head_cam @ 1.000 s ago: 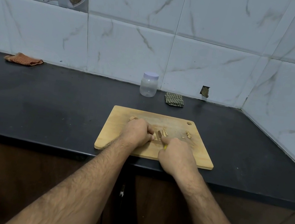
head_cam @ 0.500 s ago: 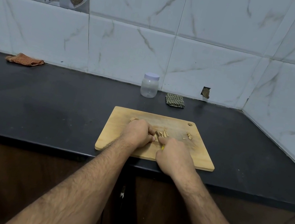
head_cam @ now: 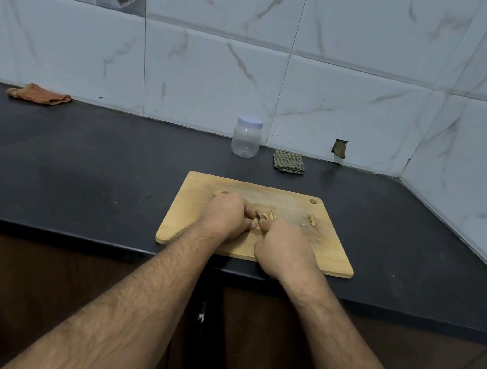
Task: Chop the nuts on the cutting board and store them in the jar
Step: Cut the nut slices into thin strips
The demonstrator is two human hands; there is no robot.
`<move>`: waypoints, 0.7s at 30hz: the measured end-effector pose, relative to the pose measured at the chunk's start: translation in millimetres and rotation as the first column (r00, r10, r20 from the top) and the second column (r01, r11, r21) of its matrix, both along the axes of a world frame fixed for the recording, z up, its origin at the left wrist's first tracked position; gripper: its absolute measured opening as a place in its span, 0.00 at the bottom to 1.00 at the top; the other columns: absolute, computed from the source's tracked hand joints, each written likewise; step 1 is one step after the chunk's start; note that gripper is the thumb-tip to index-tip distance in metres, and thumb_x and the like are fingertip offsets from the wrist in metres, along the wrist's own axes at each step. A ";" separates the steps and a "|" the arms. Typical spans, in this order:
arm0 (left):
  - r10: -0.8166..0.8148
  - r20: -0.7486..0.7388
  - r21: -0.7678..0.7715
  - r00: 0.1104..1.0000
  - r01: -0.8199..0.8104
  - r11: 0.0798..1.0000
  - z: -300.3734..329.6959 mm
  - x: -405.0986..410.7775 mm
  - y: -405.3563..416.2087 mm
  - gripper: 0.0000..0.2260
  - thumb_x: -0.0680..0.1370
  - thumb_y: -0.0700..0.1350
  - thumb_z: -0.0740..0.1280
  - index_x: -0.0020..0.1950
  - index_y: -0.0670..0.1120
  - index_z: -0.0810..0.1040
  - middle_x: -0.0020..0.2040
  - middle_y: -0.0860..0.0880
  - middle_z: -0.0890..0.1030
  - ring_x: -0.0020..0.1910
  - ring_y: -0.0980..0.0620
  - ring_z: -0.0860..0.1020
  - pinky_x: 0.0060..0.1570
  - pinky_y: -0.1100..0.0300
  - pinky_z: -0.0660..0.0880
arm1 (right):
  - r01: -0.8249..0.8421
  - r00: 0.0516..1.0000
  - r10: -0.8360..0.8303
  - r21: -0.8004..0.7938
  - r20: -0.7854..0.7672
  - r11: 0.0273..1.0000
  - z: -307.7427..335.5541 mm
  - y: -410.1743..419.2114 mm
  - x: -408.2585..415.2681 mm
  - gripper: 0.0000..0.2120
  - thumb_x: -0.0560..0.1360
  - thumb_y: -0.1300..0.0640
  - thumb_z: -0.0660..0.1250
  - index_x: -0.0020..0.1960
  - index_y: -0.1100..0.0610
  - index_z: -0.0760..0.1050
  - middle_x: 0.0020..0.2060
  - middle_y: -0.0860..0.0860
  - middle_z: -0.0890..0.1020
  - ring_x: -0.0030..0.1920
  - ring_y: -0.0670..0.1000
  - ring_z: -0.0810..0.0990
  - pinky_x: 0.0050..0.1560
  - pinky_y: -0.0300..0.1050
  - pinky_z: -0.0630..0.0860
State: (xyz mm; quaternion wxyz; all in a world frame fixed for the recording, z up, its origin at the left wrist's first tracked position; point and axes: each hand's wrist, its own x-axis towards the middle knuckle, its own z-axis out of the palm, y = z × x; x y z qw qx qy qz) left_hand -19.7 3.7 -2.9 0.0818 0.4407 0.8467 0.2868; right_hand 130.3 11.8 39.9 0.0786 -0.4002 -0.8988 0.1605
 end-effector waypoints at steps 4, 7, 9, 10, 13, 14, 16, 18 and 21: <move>0.008 -0.007 0.003 1.000 -0.008 1.000 0.2 1.3 0.4 0.07 0.75 0.50 0.73 0.53 0.55 0.85 0.53 0.54 0.85 0.56 0.54 0.79 0.59 0.58 0.75 | 0.009 1.000 -0.009 0.018 0.010 1.000 -2.5 -4.0 3.5 0.23 0.76 0.63 0.60 0.70 0.49 0.74 0.58 0.53 0.80 0.56 0.54 0.78 0.49 0.44 0.74; 0.017 -0.003 0.010 1.000 -0.017 1.000 0.4 1.4 -0.1 0.08 0.75 0.49 0.73 0.53 0.55 0.85 0.53 0.53 0.85 0.57 0.54 0.79 0.60 0.57 0.75 | 0.003 1.000 -0.003 0.032 0.010 0.999 -7.0 -10.6 15.7 0.25 0.76 0.63 0.60 0.71 0.47 0.72 0.58 0.53 0.80 0.56 0.54 0.78 0.50 0.46 0.77; 0.021 -0.005 0.010 1.000 -0.020 1.000 1.5 1.6 -0.9 0.08 0.75 0.49 0.73 0.54 0.54 0.85 0.54 0.53 0.84 0.57 0.54 0.79 0.60 0.58 0.75 | 0.002 1.000 -0.002 0.037 0.002 0.999 -10.0 -14.7 23.8 0.27 0.76 0.63 0.60 0.73 0.47 0.70 0.61 0.53 0.79 0.58 0.54 0.78 0.55 0.47 0.78; 0.019 -0.009 0.009 1.000 -0.019 1.000 1.7 1.6 -0.8 0.08 0.75 0.49 0.73 0.54 0.54 0.85 0.54 0.53 0.84 0.57 0.54 0.79 0.60 0.58 0.75 | -0.001 1.000 0.001 0.041 -0.002 0.999 -10.5 -16.1 27.0 0.27 0.77 0.63 0.60 0.74 0.47 0.69 0.62 0.53 0.79 0.59 0.54 0.77 0.56 0.48 0.77; 0.018 -0.017 0.009 1.000 -0.018 1.000 1.8 2.4 -0.8 0.09 0.75 0.49 0.73 0.55 0.53 0.85 0.55 0.52 0.84 0.60 0.53 0.78 0.62 0.58 0.74 | -0.005 1.000 0.004 0.046 0.010 0.999 -9.7 -16.8 31.5 0.27 0.77 0.62 0.60 0.74 0.46 0.68 0.63 0.52 0.78 0.60 0.54 0.77 0.56 0.48 0.77; 0.020 -0.018 0.007 1.000 -0.020 1.000 1.9 2.8 -1.0 0.09 0.76 0.49 0.73 0.55 0.53 0.85 0.56 0.53 0.84 0.60 0.53 0.77 0.62 0.59 0.73 | -0.005 1.000 0.005 0.047 0.014 0.999 -9.4 -17.4 31.9 0.27 0.77 0.62 0.60 0.73 0.46 0.69 0.63 0.52 0.78 0.60 0.54 0.77 0.56 0.48 0.77; 0.023 -0.024 0.008 0.999 -0.022 1.000 2.5 3.1 -1.5 0.09 0.76 0.49 0.72 0.56 0.53 0.85 0.56 0.53 0.84 0.60 0.53 0.77 0.61 0.59 0.73 | 0.000 1.000 -0.001 0.050 0.017 0.999 -9.2 -18.7 31.0 0.27 0.77 0.63 0.60 0.73 0.46 0.69 0.62 0.52 0.78 0.60 0.54 0.77 0.55 0.48 0.77; 0.017 -0.027 0.008 0.999 -0.017 1.000 2.4 3.3 -1.3 0.09 0.76 0.49 0.72 0.56 0.53 0.85 0.56 0.53 0.84 0.60 0.54 0.77 0.61 0.59 0.73 | 0.011 1.000 -0.012 0.043 0.006 0.999 -9.0 -17.5 28.6 0.28 0.77 0.63 0.60 0.74 0.46 0.68 0.63 0.53 0.78 0.60 0.54 0.77 0.56 0.49 0.78; 0.019 -0.030 -0.001 0.999 -0.019 1.000 2.8 4.1 -1.4 0.09 0.76 0.49 0.72 0.56 0.53 0.85 0.56 0.53 0.84 0.61 0.53 0.76 0.62 0.59 0.73 | 0.020 1.000 -0.020 0.034 -0.011 0.999 -7.1 -12.5 22.4 0.28 0.76 0.63 0.60 0.74 0.46 0.69 0.62 0.53 0.79 0.60 0.54 0.77 0.56 0.48 0.78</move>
